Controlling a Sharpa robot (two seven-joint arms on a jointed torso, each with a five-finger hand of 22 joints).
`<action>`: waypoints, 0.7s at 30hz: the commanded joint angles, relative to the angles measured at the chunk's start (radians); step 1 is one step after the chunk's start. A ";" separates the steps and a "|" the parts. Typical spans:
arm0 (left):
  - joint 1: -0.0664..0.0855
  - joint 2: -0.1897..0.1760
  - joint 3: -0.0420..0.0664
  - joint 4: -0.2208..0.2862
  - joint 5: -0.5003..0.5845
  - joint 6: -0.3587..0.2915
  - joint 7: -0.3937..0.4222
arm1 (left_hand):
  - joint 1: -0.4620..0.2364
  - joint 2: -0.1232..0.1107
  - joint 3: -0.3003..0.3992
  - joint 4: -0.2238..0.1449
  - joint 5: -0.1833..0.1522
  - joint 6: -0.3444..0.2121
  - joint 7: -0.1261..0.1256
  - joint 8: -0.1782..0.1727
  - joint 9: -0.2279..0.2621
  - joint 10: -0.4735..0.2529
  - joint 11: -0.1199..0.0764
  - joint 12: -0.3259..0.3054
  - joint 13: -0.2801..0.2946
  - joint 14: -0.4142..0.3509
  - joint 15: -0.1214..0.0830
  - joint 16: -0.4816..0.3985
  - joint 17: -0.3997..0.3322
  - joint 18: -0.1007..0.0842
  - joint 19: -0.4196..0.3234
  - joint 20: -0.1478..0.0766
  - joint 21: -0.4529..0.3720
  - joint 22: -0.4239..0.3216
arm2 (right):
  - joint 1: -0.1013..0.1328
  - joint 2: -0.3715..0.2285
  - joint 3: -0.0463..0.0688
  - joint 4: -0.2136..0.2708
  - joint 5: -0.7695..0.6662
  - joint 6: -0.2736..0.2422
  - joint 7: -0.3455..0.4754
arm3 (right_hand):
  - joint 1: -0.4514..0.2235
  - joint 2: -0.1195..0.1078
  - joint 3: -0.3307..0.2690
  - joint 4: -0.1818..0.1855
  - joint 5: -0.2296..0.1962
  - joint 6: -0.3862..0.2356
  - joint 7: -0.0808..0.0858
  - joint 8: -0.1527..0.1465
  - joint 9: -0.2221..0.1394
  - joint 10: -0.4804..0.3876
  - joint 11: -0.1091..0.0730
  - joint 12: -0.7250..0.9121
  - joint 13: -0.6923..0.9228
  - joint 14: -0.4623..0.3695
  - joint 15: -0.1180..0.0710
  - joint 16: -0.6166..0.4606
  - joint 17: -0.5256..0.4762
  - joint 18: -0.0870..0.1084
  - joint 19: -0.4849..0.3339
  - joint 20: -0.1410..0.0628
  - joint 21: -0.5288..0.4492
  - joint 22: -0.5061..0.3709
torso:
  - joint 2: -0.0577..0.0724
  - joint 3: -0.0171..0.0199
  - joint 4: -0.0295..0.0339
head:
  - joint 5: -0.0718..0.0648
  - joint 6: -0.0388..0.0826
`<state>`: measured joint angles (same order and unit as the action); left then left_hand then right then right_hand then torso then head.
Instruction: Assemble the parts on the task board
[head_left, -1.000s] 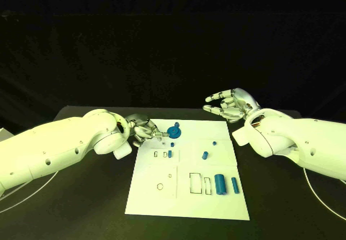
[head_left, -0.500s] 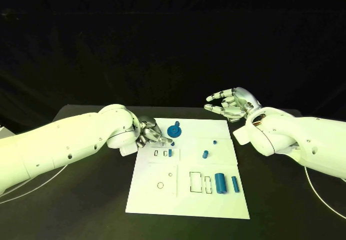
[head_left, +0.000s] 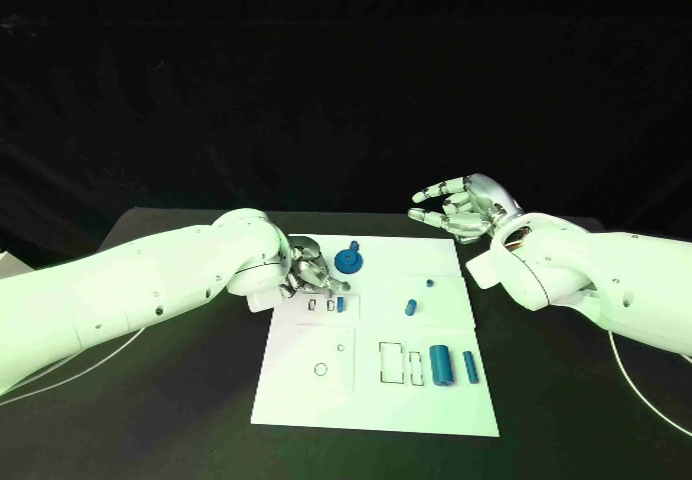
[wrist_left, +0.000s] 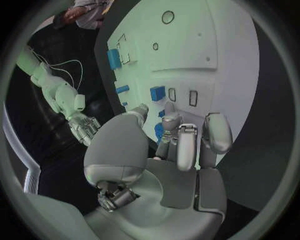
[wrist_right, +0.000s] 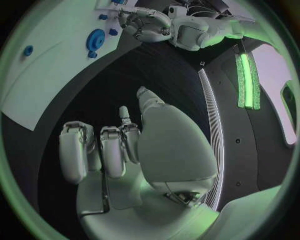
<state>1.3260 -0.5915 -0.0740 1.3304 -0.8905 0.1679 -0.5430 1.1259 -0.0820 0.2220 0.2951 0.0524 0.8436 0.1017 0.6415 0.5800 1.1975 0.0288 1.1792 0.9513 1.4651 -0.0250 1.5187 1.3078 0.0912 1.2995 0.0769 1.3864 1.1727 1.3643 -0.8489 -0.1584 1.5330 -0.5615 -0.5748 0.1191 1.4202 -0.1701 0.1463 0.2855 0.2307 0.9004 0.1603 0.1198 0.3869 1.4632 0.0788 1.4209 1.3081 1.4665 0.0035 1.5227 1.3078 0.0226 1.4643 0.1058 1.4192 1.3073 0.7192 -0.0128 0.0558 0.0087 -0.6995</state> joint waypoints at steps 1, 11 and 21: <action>0.003 0.009 0.000 -0.003 -0.004 0.037 -0.006 | -0.011 -0.001 -0.005 0.000 -0.001 -0.009 0.001 0.005 0.001 -0.003 0.002 0.007 0.002 0.069 -0.003 0.007 0.164 -0.006 0.009 0.002 0.004 0.001 | 0.000 0.002 0.000 -0.001 -0.014 0.016 -0.002 | -0.002 0.009 -0.003 0.000 0.004 -0.009 0.001 0.000 0.000 -0.003 -0.003 -0.002 0.148 0.071 -0.004 -0.005 0.127 0.017 0.028 -0.003 -0.005 0.149 | 0.000 0.0000 0.0008 | -0.002 -0.002; 0.002 0.026 -0.005 -0.015 0.000 0.056 -0.002 | -0.017 -0.001 -0.008 -0.001 -0.001 -0.008 0.000 0.007 0.005 0.000 0.002 0.012 0.007 0.071 -0.003 0.009 0.169 -0.007 0.011 0.002 0.007 0.006 | 0.000 0.004 0.000 -0.005 -0.014 0.019 -0.004 | -0.003 0.010 -0.003 0.000 0.005 -0.010 0.002 -0.001 0.000 -0.004 -0.003 -0.003 0.148 0.071 -0.004 -0.006 0.125 0.017 0.028 -0.003 -0.007 0.148 | 0.000 -0.0003 0.0006 | -0.004 -0.006; 0.002 0.035 -0.009 -0.025 0.003 0.077 -0.004 | -0.008 0.000 -0.007 -0.004 -0.001 -0.006 -0.001 0.010 0.011 0.004 0.001 0.018 0.015 0.072 -0.004 0.010 0.171 -0.007 0.011 0.002 0.009 0.008 | 0.000 0.005 0.000 -0.006 -0.014 0.022 -0.005 | -0.004 0.011 -0.003 0.001 0.005 -0.011 0.002 -0.001 0.000 -0.003 -0.003 -0.001 0.149 0.071 -0.004 -0.006 0.125 0.017 0.028 -0.003 -0.006 0.148 | 0.000 -0.0004 0.0009 | -0.006 -0.011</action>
<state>1.3260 -0.5594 -0.0834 1.3067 -0.8908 0.2138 -0.5467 1.1168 -0.0833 0.2194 0.2924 0.0525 0.8436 0.1017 0.6474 0.5902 1.1975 0.0288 1.1908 0.9650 1.4651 -0.0249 1.5223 1.3076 0.0911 1.3046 0.0789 1.3901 1.1800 1.3643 -0.8446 -0.1585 1.5268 -0.5655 -0.5696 0.1115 1.4159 -0.1657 0.1464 0.2854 0.2306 0.8971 0.1637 0.1198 0.3867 1.4632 0.0788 1.4209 1.3078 1.4665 0.0035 1.5227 1.3076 0.0224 1.4643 0.1058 1.4192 1.3081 0.7192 -0.0130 0.0564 0.0035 -0.7101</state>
